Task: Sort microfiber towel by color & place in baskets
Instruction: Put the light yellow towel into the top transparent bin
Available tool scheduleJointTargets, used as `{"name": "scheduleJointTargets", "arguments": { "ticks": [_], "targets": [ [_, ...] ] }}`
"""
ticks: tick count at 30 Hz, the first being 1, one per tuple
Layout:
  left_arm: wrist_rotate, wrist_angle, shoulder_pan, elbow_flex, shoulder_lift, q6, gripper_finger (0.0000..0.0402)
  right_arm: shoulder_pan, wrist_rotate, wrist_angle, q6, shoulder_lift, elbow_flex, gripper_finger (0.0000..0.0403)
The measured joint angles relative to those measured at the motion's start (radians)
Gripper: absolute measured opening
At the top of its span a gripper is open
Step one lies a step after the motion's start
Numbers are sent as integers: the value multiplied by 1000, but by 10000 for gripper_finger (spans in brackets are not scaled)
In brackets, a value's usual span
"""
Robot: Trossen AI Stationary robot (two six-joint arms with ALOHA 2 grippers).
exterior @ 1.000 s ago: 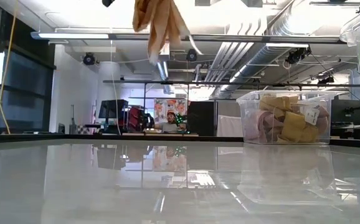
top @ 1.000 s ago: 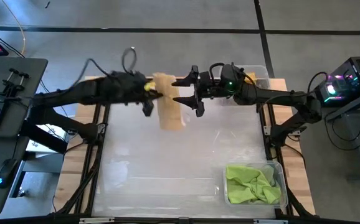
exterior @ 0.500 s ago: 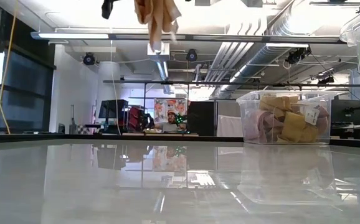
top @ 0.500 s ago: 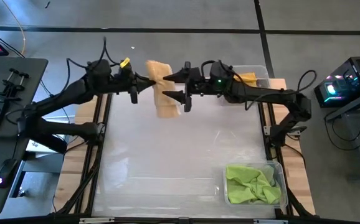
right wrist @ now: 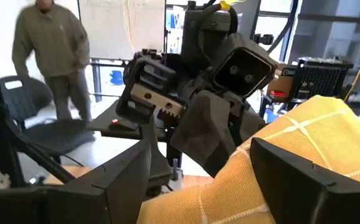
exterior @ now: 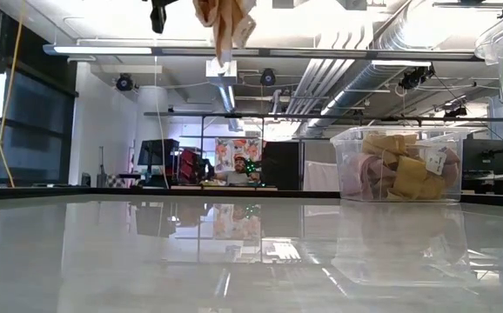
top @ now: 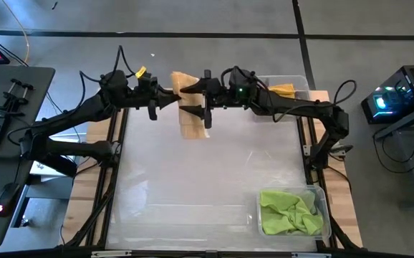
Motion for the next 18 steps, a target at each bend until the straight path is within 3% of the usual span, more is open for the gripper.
{"name": "scheduleJointTargets", "arguments": {
  "ticks": [8,13,18],
  "targets": [
    [-5,22,2,1,2,-25,3,-16,36,-36,-25,-1,84,271],
    [-7,21,3,1,2,-30,3,-49,31,-249,-13,-8,205,274],
    [12,19,3,1,2,-31,3,-73,-15,-400,-27,-4,216,295]
  ]
}}
